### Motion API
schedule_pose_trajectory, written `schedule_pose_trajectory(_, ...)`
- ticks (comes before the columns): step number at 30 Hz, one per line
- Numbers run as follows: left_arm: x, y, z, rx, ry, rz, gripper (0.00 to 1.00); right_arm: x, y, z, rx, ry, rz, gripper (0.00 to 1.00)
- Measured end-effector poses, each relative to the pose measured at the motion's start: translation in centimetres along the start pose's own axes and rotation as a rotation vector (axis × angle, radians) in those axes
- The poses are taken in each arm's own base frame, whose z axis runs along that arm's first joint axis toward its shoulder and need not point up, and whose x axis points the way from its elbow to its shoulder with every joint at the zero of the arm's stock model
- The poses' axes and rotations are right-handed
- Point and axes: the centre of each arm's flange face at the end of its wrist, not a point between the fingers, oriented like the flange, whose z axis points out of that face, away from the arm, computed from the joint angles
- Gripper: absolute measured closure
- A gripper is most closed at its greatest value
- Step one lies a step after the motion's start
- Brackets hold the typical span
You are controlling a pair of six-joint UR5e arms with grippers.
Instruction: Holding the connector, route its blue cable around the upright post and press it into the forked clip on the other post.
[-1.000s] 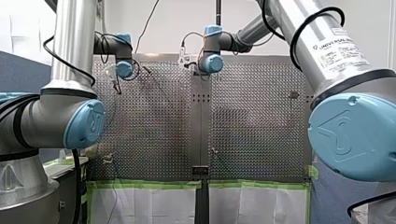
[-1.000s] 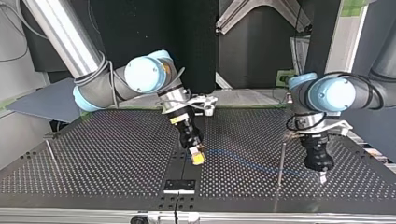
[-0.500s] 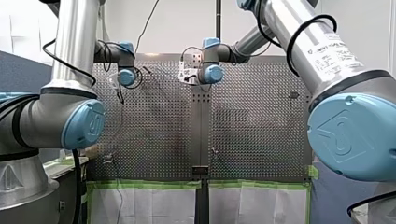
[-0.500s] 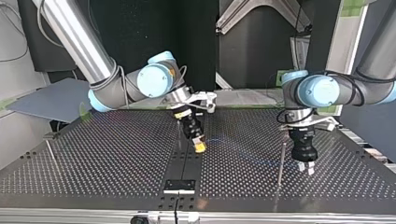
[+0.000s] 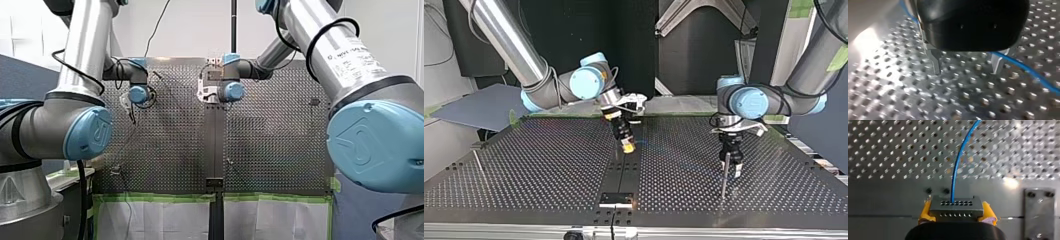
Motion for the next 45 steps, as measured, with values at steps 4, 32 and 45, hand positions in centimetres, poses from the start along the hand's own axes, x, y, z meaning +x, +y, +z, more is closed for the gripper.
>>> schedule_pose_trajectory(4, 0.2, 0.3, 0.0, -0.018, 0.000, 0.003, 0.02, -1.3, 0.7, -0.4, -0.023, -0.009, 0.000, 1.00)
schedule_pose_trajectory(32, 0.4, 0.2, -0.1, -0.023, 0.003, 0.003, 0.02, -9.6, 8.5, -4.2, -0.295, -0.007, -0.001, 1.00)
schedule_pose_trajectory(45, 0.3, 0.2, -0.1, -0.024, 0.003, 0.003, 0.02, -14.0, 12.6, -7.1, -0.437, -0.010, 0.022, 1.00)
